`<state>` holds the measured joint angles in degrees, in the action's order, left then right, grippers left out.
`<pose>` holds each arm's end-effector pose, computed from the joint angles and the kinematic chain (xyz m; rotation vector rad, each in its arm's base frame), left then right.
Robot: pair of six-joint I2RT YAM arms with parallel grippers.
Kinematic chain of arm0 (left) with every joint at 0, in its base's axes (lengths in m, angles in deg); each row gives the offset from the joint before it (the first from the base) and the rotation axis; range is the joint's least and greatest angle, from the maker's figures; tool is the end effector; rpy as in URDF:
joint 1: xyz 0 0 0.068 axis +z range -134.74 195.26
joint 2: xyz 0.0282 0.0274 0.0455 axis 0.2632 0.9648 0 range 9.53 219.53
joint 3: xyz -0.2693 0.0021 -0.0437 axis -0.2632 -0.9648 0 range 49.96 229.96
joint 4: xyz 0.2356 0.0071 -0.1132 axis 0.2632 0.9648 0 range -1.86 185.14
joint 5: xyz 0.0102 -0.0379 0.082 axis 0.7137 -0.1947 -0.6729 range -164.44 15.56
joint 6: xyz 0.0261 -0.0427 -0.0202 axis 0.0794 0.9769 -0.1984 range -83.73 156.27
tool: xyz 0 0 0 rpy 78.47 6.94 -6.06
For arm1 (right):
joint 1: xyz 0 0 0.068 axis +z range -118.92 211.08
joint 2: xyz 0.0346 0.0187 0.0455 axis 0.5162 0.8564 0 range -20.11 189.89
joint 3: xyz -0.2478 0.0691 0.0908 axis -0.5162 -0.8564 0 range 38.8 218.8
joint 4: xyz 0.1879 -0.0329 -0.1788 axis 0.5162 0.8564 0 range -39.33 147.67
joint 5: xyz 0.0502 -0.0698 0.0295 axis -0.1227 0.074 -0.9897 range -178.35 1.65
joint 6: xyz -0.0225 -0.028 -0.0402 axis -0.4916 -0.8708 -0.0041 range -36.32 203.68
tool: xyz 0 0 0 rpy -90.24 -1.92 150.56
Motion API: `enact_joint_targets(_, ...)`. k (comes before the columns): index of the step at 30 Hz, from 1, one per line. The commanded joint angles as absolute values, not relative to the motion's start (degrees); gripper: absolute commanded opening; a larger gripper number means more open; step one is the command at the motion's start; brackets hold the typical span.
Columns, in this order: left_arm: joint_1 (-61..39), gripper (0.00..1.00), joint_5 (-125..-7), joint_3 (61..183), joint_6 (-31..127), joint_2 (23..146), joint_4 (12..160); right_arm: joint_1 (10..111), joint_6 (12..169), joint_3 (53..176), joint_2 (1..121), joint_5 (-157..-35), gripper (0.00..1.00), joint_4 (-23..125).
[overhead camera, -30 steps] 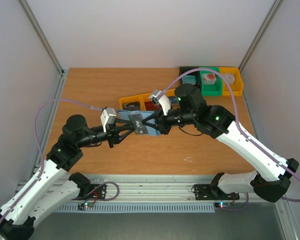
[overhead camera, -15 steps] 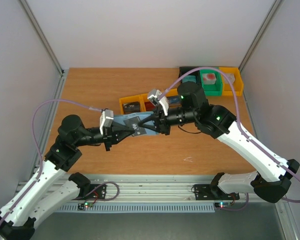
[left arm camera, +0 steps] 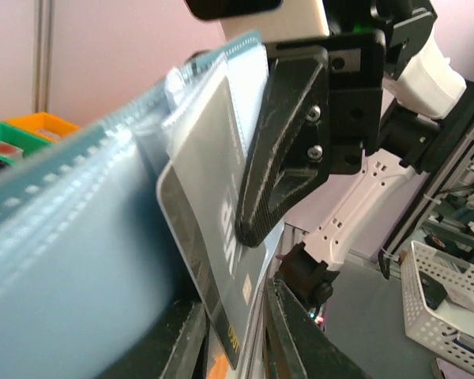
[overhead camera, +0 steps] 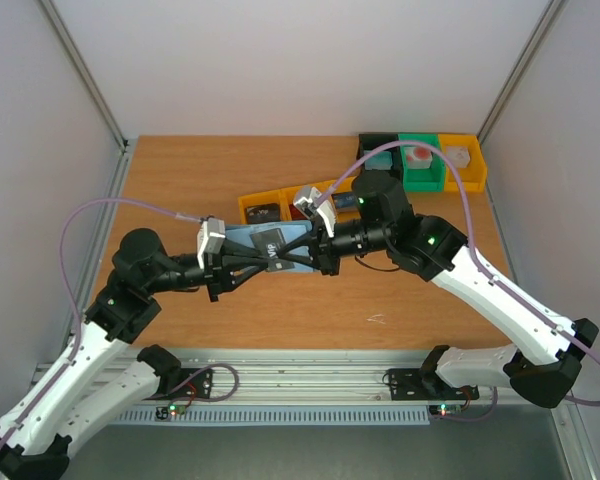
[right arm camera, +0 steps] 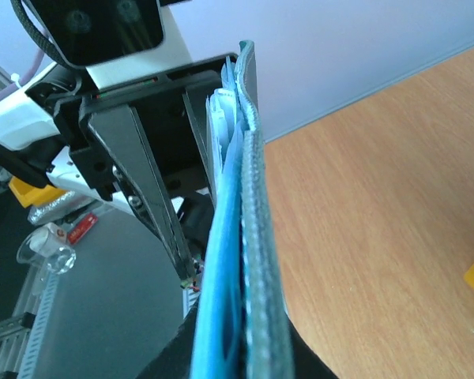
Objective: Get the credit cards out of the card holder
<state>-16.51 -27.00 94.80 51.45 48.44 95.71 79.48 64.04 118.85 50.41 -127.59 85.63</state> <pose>0.1138 -0.1014 0.3615 0.9119 1.4928 -1.2710 0.1527 0.2060 0.4186 -1.4915 1.4047 1.0039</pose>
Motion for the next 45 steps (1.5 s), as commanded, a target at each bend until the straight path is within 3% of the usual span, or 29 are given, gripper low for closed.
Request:
enact_joint_targets(1, -15.50, 0.20, -28.83, 98.27, 49.74, 46.44, 96.62, 79.06, 63.74, 119.00, 48.83, -130.18, 0.01, 85.14)
enact_joint_targets(9, -15.11, 0.00, -26.95, 96.41, 55.17, 47.08, 89.50, 79.07, 64.01, 119.04, 48.88, -131.51, 0.01, 84.99)
enact_joint_targets(13, -15.06, 0.00, -26.15, 97.09, 55.69, 47.30, 90.33, 79.00, 63.54, 118.62, 47.78, -131.04, 0.02, 85.15)
enact_joint_targets(20, -14.40, 0.00, -25.97, 97.34, 54.11, 46.79, 93.30, 74.96, 63.03, 115.93, 44.30, -132.03, 0.13, 87.12)
enact_joint_targets(23, -14.34, 0.00, -26.10, 97.22, 53.45, 46.67, 93.93, 74.68, 62.69, 116.13, 43.90, -132.73, 0.11, 88.22)
enact_joint_targets(26, -14.27, 0.00, -26.32, 97.36, 53.33, 46.81, 94.11, 74.59, 62.43, 116.25, 43.55, -132.79, 0.02, 88.83)
enact_joint_targets(29, -14.05, 0.00, -29.54, 98.62, 50.21, 46.66, 100.21, 73.55, 61.29, 117.33, 43.00, -127.20, 0.01, 93.24)
enact_joint_targets(33, -13.85, 0.00, -41.58, 97.78, 38.07, 45.79, 109.98, 63.16, 63.70, 116.19, 41.21, -121.16, 0.01, 99.09)
enact_joint_targets(37, -13.75, 0.00, -40.95, 96.76, 33.29, 45.05, 110.67, 52.21, 72.44, 113.57, 42.43, -119.05, 0.01, 103.68)
enact_joint_targets(42, -13.75, 0.00, -41.06, 95.39, 33.83, 45.29, 109.22, 54.55, 74.60, 108.63, 52.13, -126.35, 0.01, 106.61)
enact_joint_targets(45, -13.74, 0.00, -40.78, 95.10, 34.28, 45.40, 108.27, 57.83, 81.54, 102.28, 54.96, -128.29, 0.01, 98.54)
